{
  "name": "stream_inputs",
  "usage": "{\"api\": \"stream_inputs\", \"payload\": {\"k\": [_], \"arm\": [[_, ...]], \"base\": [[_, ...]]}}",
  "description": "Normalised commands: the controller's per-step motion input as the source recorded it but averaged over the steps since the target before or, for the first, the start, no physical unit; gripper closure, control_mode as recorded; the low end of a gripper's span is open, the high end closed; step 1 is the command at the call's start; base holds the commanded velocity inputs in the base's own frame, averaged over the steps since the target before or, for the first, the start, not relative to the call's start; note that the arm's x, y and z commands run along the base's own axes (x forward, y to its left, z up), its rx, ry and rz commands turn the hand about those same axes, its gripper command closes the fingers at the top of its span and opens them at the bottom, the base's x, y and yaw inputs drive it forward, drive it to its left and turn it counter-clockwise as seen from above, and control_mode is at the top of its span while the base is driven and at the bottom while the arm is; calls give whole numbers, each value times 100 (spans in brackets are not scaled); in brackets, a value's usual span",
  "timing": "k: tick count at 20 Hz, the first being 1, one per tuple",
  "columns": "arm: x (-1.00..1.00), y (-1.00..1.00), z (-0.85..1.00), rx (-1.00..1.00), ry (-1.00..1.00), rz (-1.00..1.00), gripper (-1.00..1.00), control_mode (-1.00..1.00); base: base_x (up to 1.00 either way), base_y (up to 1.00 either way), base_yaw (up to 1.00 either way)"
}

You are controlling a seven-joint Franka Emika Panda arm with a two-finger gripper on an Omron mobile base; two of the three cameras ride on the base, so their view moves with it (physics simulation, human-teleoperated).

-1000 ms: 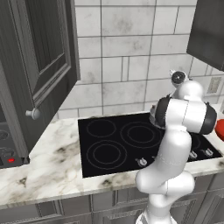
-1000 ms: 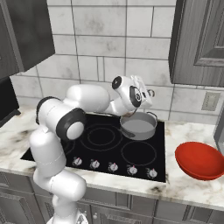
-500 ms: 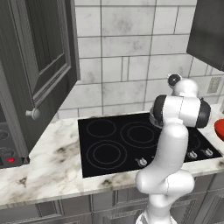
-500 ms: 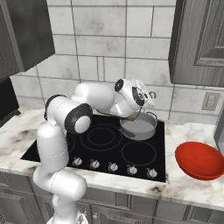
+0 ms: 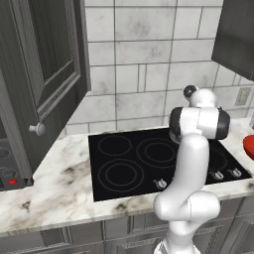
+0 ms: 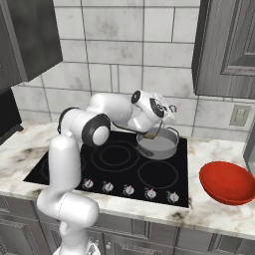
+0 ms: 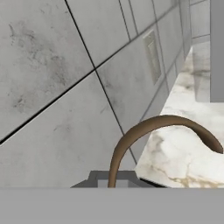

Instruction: Open the cabinet and move the ladle to the pot. Then close the cabinet.

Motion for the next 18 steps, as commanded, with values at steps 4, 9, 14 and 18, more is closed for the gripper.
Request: {"api": "stream_inputs", "payload": {"k": [4,9,14,18], "arm": [[27,-16,-28,-3,0,0,100,-100],[6,-29,-31,-5,7,0,100,-100],[9,-7,-33,-4,3,0,100,-100],[9,0,-30,-2,1,0,100,-100]], "base": [[0,0,0],[0,0,0],[0,0,0],[0,0,0]]}}
